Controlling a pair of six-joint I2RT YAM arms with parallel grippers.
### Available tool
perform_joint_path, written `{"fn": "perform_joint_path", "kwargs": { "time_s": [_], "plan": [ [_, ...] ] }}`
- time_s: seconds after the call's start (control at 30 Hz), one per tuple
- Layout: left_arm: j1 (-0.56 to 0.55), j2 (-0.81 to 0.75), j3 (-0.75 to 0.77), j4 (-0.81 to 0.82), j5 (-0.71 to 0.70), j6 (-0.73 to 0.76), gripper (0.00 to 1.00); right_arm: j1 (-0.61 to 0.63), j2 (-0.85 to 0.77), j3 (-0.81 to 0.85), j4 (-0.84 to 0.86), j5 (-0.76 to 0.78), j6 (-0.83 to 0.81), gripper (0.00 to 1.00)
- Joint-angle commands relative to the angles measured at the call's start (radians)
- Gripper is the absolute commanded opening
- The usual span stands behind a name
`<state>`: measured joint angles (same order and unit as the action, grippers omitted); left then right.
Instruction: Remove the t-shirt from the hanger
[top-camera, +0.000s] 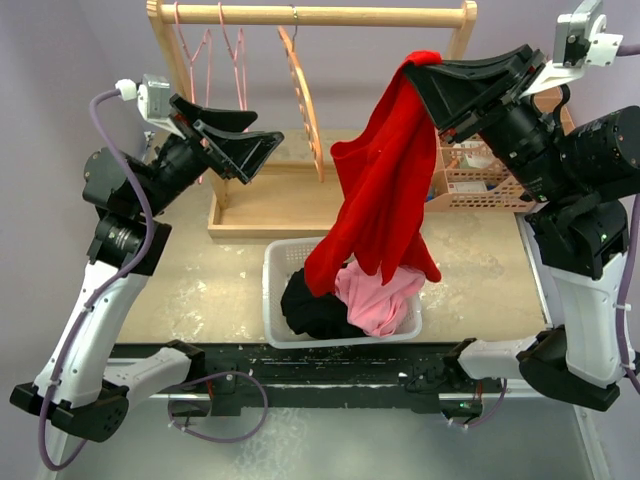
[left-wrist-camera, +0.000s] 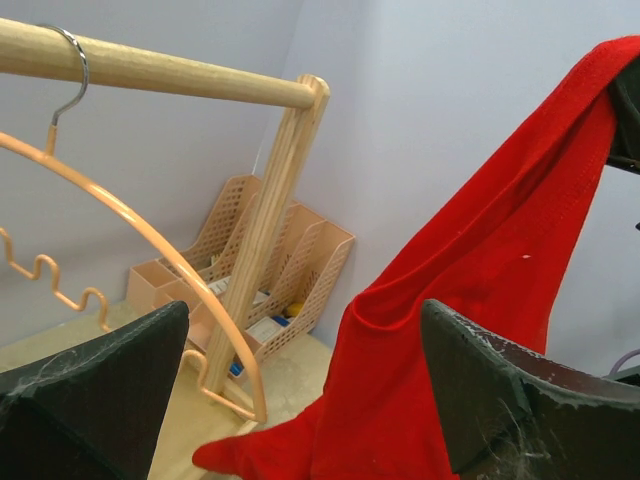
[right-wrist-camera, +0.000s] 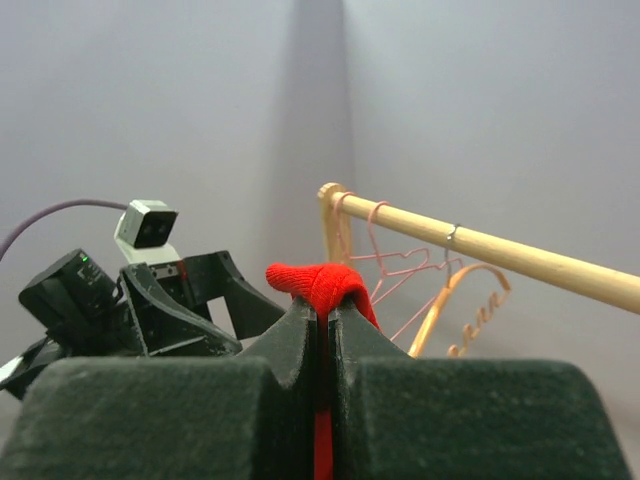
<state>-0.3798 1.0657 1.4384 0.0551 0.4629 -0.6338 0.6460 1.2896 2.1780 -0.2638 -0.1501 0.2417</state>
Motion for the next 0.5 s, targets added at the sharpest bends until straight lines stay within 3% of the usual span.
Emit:
{"fn": "perform_joint_path", "kwargs": {
  "time_s": [0.0,0.17,0.37,0.47],
  "plan": [
    [0.003,-0.05,-0.013,-0.021,-0.047,0.096,0.99,0.002,-0.01,-0.027,0.091,-0.097,0.077,0.0],
    [0.004,-0.064,-0.028,-0.059,-0.088,0.132,0.99,0.003,-0.006,-0.098,0.137,-0.209,0.146,0.0],
    [0.003,-0.067,-0.051,-0.064,-0.095,0.141,0.99,0.003,0.135,0.234,0.032,-0.274,0.14,0.0],
    [0.002,-0.07,-0.07,-0.066,-0.099,0.137,0.99,0.004,0.166,0.333,0.061,-0.304,0.16,0.0]
  ]
}}
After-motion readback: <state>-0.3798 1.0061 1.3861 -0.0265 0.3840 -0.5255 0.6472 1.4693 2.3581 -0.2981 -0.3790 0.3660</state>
